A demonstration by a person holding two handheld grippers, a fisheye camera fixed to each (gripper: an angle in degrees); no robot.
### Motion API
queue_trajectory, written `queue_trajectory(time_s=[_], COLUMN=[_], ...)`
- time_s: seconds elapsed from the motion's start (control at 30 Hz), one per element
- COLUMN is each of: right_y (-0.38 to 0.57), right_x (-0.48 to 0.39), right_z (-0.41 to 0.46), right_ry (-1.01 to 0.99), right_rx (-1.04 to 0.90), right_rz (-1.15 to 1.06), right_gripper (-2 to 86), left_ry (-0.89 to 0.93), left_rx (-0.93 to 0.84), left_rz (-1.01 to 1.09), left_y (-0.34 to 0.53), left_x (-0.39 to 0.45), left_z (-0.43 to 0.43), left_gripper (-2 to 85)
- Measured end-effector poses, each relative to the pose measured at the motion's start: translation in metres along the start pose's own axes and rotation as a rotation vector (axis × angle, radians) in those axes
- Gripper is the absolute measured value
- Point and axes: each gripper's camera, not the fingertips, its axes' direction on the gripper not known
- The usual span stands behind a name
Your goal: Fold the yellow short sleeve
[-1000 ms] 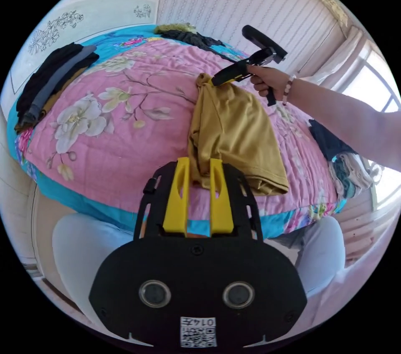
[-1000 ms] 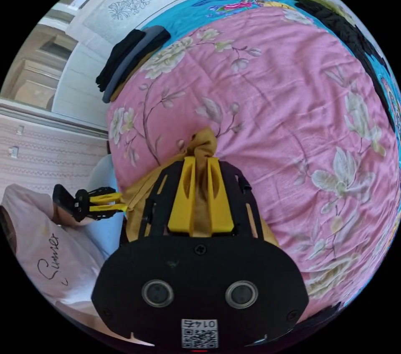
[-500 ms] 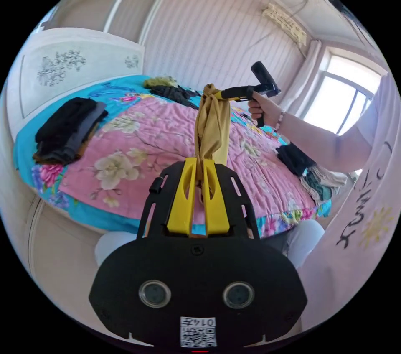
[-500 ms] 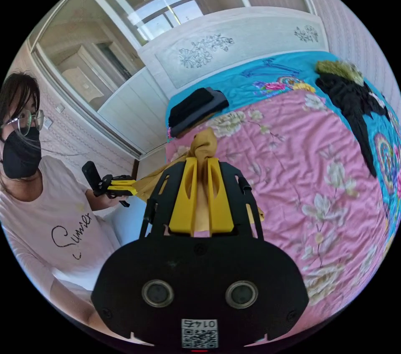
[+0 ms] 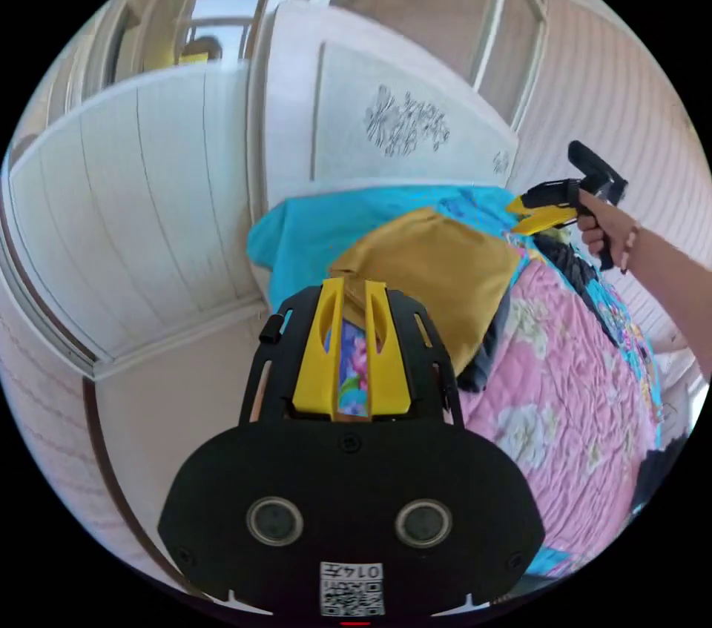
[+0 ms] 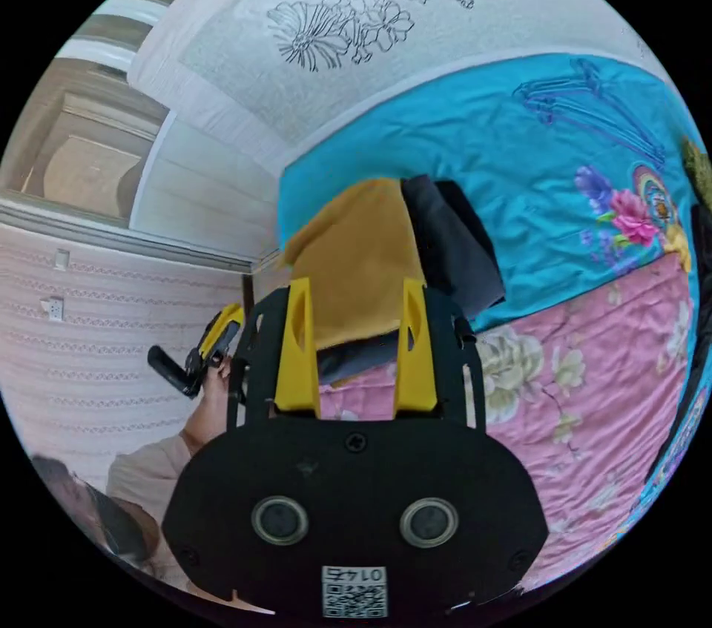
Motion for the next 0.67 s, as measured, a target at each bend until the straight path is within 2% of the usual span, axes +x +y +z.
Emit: queue_trajectory(time_s=[0.07,0.2,0.3,0.4,0.47,0.6,0.67], right_y=[0.044,0.156,0.276,0.410,0.519,0.656,0.729], right_x=[0.004,0.025,0.033,0.016,-0.020,-0.110,-0.158], right_z=[0.014,0.007,-0.010,-0.037,-0.060,-0.083,-0.085], right_ry=[0.000,-0.004,-0.023,0.053,0.206,0.572,0.765], right_rx=[0.004,0.064,0.112,0.167,0.223,0.269,0.326], right_rz=[-0.070,-0.042,0.045,0.168,0.298,0.416,0.564], right_gripper=[12.2,10.4,7.9,4.2,2.5,0.4,-0.4], left_ry=[0.080,0.103,0.151,0.290,0.447,0.566,0.676], left_rx=[-0.017,0.000,-0.003,-0.021,0.034,0.139,0.180], left_rz=[0.047,0.158,0.216,0.283,0.439,0.764,0.946], left_y=[0.038,0.098,0.130,0.151,0.177,0.234,0.278], left_x=[-0.004,0.012,0.039,0.080,0.131,0.230,0.298], left_z=[-0.006,-0.035,-0.055,-0.077,-0.108,-0.166,-0.203], left_gripper=[4.9,4.3,4.0,1.9,-0.2,-0.8,-0.7])
